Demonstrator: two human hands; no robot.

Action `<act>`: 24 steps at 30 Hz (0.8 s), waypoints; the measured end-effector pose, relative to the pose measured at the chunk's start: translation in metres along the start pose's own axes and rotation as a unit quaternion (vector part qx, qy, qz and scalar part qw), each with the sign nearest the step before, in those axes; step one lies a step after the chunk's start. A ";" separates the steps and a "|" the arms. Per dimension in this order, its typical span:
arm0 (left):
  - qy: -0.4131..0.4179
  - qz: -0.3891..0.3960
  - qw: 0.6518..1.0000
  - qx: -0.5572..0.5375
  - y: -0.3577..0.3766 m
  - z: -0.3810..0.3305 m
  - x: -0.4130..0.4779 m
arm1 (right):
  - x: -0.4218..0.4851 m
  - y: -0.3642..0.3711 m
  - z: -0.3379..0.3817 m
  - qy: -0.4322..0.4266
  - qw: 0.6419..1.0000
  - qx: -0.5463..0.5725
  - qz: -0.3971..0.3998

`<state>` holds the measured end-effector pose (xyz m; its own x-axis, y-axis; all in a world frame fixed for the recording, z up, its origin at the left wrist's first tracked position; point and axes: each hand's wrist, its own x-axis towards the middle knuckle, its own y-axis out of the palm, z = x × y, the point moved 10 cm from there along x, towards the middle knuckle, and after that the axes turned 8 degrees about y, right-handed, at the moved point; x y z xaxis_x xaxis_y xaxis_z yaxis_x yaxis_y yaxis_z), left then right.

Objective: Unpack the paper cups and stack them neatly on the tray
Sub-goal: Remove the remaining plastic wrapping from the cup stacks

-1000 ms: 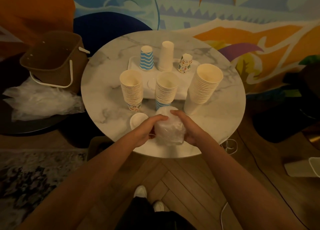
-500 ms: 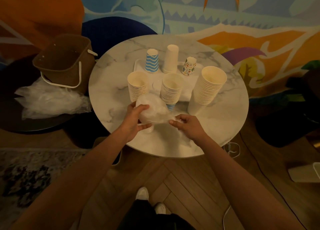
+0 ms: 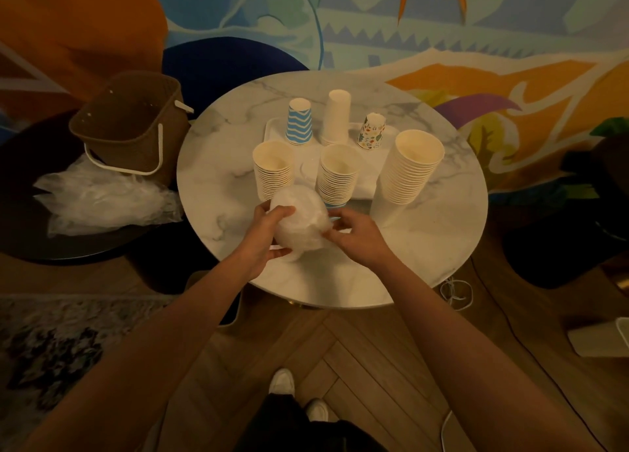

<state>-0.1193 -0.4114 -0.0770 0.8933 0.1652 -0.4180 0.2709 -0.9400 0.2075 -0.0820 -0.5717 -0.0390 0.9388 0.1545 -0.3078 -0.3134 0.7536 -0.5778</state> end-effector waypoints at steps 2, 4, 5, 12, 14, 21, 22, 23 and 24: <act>0.006 -0.003 1.000 0.015 -0.002 -0.002 0.001 | 0.001 0.004 0.002 -0.006 1.000 -0.006 0.025; 0.014 -0.017 1.000 0.020 -0.010 -0.004 0.003 | -0.001 -0.001 0.001 -0.007 1.000 -0.014 0.009; 0.017 -0.026 0.999 0.018 -0.015 -0.005 0.004 | -0.001 -0.005 0.001 -0.008 1.000 -0.026 -0.005; -0.001 -0.079 0.996 -0.043 -0.038 -0.001 0.001 | -0.012 -0.016 -0.005 -0.029 0.972 -0.222 -0.070; -0.006 -0.100 0.991 -0.088 -0.048 -0.005 0.003 | -0.012 -0.014 -0.019 -0.013 0.973 -0.223 -0.051; -0.001 -0.058 0.998 -0.036 -0.042 -0.005 0.002 | -0.010 -0.015 -0.006 0.002 0.998 0.002 -0.057; -0.006 -0.055 0.998 -0.043 -0.039 -0.003 0.001 | -0.010 -0.009 0.001 -0.003 0.999 -0.007 -0.037; -0.010 -0.052 0.997 -0.051 -0.037 -0.001 0.000 | -0.008 -0.002 0.006 -0.004 1.000 -0.029 -0.011; -0.014 -0.048 0.997 -0.056 -0.035 0.000 -0.001 | -0.007 0.005 0.008 -0.003 0.998 -0.054 0.019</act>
<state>-0.1291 -0.3791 -0.0839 0.8511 0.2439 -0.4649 0.3951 -0.8807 0.2613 -0.0886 -0.5640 -0.0337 0.9269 0.1847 -0.3267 -0.3615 0.6733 -0.6450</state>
